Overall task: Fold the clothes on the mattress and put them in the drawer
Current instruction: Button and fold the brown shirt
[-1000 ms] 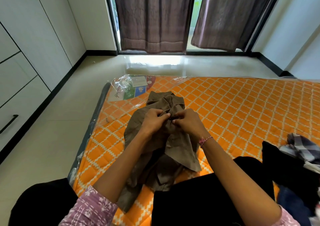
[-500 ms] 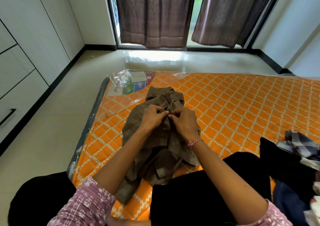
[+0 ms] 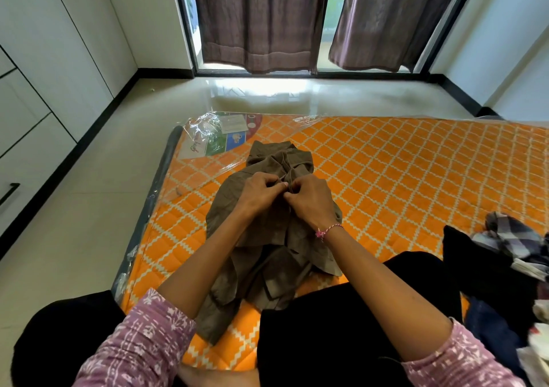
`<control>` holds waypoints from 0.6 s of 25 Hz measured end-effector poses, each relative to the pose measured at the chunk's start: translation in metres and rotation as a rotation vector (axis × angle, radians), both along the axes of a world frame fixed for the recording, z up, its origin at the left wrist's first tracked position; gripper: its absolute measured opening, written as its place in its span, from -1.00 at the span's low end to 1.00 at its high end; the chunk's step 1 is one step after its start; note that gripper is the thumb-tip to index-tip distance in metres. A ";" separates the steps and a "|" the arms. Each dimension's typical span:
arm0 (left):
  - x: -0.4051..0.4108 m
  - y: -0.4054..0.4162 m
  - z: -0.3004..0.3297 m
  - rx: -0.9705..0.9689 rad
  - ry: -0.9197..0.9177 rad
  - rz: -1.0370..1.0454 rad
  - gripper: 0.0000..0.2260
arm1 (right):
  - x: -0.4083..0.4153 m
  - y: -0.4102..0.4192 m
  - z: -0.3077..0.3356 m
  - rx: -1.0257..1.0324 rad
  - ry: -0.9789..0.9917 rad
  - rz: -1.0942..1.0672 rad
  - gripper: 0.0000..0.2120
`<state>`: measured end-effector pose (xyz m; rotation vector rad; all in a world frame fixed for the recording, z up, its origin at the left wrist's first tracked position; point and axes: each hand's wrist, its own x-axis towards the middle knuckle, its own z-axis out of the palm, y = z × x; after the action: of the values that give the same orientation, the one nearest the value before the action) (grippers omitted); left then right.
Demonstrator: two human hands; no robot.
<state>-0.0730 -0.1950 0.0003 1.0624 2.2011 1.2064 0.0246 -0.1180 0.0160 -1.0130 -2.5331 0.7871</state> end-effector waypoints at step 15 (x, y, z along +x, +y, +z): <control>-0.034 0.032 -0.044 -0.602 0.304 -0.319 -0.76 | -0.008 0.002 -0.009 -0.196 -0.360 0.633 -0.87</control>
<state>-0.1067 -0.1629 -0.0439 1.3089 2.2661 0.2237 0.0165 -0.1157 0.0067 -0.4052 -3.1969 1.1133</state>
